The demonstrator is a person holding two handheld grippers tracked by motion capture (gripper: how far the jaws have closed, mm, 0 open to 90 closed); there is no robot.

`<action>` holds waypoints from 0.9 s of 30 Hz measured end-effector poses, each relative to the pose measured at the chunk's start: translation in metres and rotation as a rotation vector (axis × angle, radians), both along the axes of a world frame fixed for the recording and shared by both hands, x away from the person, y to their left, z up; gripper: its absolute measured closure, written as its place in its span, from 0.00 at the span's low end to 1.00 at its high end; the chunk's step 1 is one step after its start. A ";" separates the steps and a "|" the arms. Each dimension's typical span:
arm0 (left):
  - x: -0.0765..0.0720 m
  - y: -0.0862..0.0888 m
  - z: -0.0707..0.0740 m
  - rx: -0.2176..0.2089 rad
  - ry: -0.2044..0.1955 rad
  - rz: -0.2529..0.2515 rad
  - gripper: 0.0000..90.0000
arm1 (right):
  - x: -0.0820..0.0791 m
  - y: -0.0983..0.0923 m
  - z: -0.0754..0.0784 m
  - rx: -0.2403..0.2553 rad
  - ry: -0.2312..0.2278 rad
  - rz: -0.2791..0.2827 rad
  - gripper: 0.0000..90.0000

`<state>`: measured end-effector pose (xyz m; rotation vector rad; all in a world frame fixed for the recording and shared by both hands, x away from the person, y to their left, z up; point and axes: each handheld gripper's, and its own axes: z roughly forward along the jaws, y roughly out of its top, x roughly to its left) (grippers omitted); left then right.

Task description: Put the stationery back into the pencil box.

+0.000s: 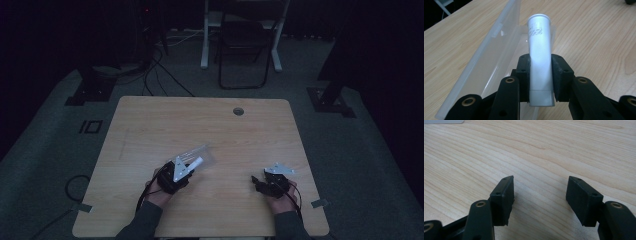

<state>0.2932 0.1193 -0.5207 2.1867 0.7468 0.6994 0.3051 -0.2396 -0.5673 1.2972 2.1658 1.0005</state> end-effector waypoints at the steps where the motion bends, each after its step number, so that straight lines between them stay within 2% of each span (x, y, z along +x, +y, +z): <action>1: 0.000 0.000 0.000 0.000 0.000 0.000 0.79 | 0.000 0.000 0.000 0.000 0.000 0.000 0.44; 27: 0.011 -0.001 -0.011 0.036 -0.012 0.038 0.79 | 0.000 0.000 0.000 -0.001 -0.001 0.001 0.44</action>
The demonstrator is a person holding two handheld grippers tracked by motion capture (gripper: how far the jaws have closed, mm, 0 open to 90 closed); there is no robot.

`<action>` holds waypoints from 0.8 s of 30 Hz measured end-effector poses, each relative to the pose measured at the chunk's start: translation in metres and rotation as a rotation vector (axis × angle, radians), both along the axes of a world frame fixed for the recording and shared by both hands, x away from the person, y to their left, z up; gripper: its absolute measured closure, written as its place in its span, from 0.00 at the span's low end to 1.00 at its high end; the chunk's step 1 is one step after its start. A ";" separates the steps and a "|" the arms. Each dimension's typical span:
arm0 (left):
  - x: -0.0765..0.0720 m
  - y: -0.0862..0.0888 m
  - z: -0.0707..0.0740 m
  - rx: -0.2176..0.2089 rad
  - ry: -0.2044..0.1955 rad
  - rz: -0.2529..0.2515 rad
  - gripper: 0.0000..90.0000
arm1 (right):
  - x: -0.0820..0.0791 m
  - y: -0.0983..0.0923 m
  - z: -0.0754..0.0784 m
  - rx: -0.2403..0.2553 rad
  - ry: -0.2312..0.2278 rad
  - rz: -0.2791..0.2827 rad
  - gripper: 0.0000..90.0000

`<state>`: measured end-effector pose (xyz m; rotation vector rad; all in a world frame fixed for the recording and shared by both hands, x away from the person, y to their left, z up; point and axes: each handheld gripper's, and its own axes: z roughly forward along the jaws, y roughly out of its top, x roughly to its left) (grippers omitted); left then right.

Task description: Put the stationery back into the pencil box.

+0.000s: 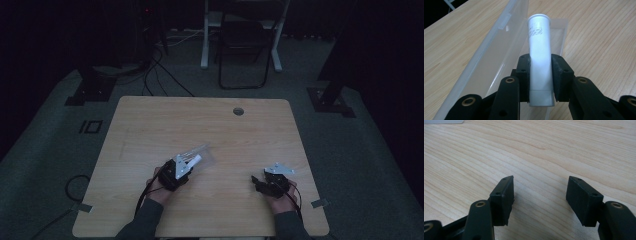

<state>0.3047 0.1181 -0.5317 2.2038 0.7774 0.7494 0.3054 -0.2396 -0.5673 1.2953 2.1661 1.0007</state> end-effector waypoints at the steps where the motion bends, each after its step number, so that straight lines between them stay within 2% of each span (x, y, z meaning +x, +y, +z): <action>1: 0.000 -0.001 0.000 0.011 -0.005 0.001 0.79 | 0.000 0.000 0.000 0.000 0.000 0.000 0.44; 13: 0.006 -0.002 -0.006 0.028 -0.004 0.014 0.79 | 0.000 0.000 0.000 0.000 0.000 0.000 0.44; 24: 0.009 -0.004 -0.012 0.056 -0.019 0.024 0.79 | 0.000 0.000 0.000 0.000 0.000 0.000 0.44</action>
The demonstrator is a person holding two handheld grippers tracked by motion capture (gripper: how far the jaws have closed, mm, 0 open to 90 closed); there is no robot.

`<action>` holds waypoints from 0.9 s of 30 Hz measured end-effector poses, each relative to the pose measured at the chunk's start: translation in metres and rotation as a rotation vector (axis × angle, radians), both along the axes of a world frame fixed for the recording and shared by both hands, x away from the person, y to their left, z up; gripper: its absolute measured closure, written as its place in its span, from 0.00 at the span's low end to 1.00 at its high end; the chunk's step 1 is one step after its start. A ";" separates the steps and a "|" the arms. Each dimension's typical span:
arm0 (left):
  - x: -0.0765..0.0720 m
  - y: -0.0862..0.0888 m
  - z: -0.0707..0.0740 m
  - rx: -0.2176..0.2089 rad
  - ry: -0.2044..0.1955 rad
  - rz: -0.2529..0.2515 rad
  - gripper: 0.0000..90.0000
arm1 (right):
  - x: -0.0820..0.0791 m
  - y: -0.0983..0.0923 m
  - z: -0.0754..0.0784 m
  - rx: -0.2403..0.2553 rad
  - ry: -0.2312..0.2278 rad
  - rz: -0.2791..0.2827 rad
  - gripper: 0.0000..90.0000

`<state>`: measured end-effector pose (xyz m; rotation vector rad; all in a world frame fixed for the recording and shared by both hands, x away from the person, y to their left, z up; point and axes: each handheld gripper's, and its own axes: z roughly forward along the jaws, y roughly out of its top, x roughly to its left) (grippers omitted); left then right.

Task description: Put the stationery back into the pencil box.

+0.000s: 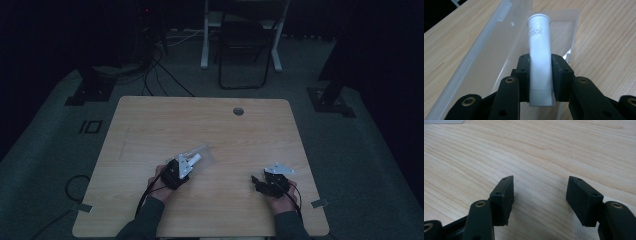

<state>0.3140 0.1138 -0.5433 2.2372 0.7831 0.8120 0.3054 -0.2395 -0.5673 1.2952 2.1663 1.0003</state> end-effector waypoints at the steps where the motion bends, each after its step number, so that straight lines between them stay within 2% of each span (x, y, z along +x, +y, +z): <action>1: 0.000 0.000 0.000 0.001 -0.001 0.001 0.79 | 0.000 0.000 0.000 0.000 0.000 0.000 0.44; 27: 0.006 -0.003 -0.004 0.040 0.008 0.025 0.78 | 0.000 0.000 0.000 0.000 0.000 0.000 0.43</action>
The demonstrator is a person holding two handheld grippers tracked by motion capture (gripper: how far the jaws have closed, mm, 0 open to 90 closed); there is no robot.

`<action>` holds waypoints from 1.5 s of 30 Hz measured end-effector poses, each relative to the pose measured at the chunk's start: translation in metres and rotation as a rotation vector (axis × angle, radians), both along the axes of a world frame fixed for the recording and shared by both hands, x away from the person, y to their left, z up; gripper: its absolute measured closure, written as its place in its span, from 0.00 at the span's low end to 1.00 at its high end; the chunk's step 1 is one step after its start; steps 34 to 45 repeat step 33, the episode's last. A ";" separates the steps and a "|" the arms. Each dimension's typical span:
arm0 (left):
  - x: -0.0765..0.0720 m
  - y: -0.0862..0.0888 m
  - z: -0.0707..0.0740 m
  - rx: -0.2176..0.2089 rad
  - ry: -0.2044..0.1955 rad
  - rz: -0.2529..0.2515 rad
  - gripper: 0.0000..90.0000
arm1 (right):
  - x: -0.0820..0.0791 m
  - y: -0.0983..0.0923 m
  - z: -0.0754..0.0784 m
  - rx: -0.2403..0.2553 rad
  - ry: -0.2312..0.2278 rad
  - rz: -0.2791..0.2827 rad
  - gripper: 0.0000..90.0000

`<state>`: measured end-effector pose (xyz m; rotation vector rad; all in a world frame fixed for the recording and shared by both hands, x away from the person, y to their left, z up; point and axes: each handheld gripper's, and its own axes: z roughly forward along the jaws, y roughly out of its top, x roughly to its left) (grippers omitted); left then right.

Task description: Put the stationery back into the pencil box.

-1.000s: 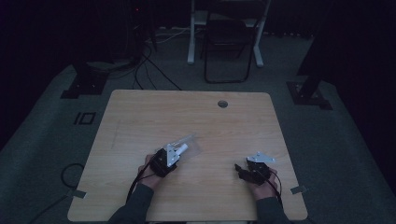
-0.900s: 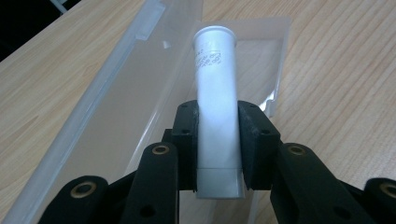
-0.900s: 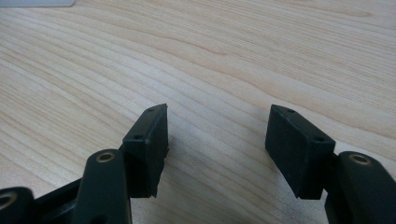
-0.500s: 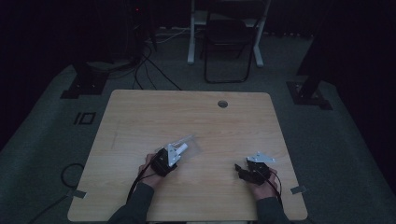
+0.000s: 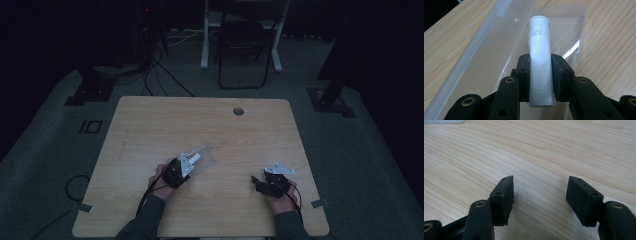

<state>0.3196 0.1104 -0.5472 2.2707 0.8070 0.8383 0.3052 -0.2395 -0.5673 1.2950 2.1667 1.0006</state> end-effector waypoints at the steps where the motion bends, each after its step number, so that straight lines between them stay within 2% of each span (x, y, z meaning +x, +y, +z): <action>1: 0.000 0.000 0.000 0.003 0.001 0.001 0.78 | 0.000 0.000 0.000 0.000 0.000 0.000 0.43; 9: -0.003 0.000 0.003 -0.012 -0.009 -0.001 0.69 | 0.000 0.000 0.000 0.000 0.001 0.002 0.43; 15: -0.013 0.001 0.010 -0.064 -0.026 -0.019 0.67 | -0.001 0.000 0.000 0.000 0.001 0.001 0.43; 22: -0.024 0.003 0.018 -0.145 -0.003 -0.061 0.64 | -0.001 0.000 0.000 0.001 0.001 0.003 0.43; 31: -0.035 0.004 0.015 -0.201 0.036 -0.095 0.61 | -0.001 0.000 0.000 0.000 0.001 0.004 0.43; 45: -0.035 0.004 0.015 -0.201 0.036 -0.095 0.61 | -0.001 0.000 0.000 0.000 0.000 0.004 0.43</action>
